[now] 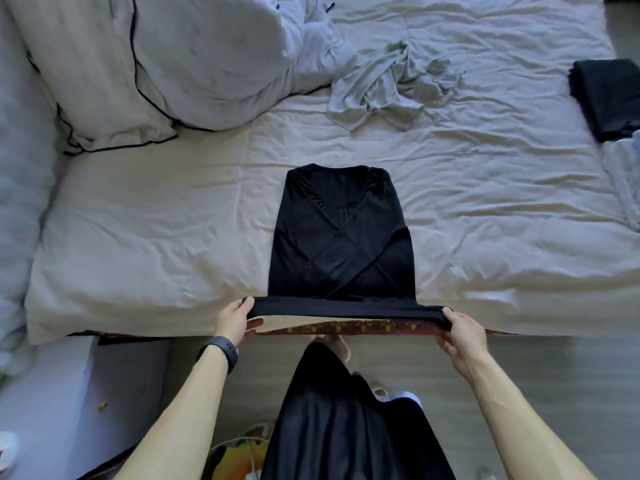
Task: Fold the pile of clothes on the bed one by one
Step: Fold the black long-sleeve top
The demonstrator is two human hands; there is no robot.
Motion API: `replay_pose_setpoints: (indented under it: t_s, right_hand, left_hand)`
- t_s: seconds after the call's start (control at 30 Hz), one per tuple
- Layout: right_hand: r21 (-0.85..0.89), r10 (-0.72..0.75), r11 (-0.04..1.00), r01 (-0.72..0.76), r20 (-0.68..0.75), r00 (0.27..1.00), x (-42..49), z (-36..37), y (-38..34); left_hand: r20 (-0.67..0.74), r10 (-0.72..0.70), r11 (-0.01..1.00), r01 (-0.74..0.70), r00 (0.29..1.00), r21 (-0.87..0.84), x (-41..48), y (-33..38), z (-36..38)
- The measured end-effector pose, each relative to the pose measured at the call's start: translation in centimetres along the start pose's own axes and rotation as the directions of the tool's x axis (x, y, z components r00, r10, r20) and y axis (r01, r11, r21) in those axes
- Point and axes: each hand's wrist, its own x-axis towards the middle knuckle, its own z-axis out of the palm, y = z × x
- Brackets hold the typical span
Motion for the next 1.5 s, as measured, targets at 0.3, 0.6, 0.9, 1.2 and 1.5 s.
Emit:
replay_pose_setpoints:
  t_s: [0.3,0.6,0.9,1.2,1.5]
  right_hand:
    - [-0.094,-0.002,0.996,-0.001,-0.036,0.999,8.8,11.0,-12.0]
    - [-0.215,-0.106,0.968,0.126,0.102,0.989,23.6,24.0,-21.3]
    - [-0.732,-0.590,0.396,0.555,0.260,0.764,29.4,29.2,-22.5]
    - [-0.803,-0.456,0.365,0.472,0.287,0.842,34.8,29.4,-25.5]
    - [-0.588,-0.526,0.641,0.493,0.132,0.840,33.8,28.0,-24.3]
  left_hand:
    - [0.059,-0.072,0.995,0.076,0.996,-0.060,13.6,13.8,6.2]
    - [0.000,0.108,0.971,-0.105,0.994,0.215,29.8,23.2,14.4]
    - [0.078,0.433,0.656,-0.373,0.898,0.656,36.3,24.4,18.0]
    - [0.065,0.406,0.495,-0.279,0.911,0.823,39.0,27.5,19.1]
    - [0.027,0.363,0.667,-0.280,0.931,0.691,38.4,27.2,18.6]
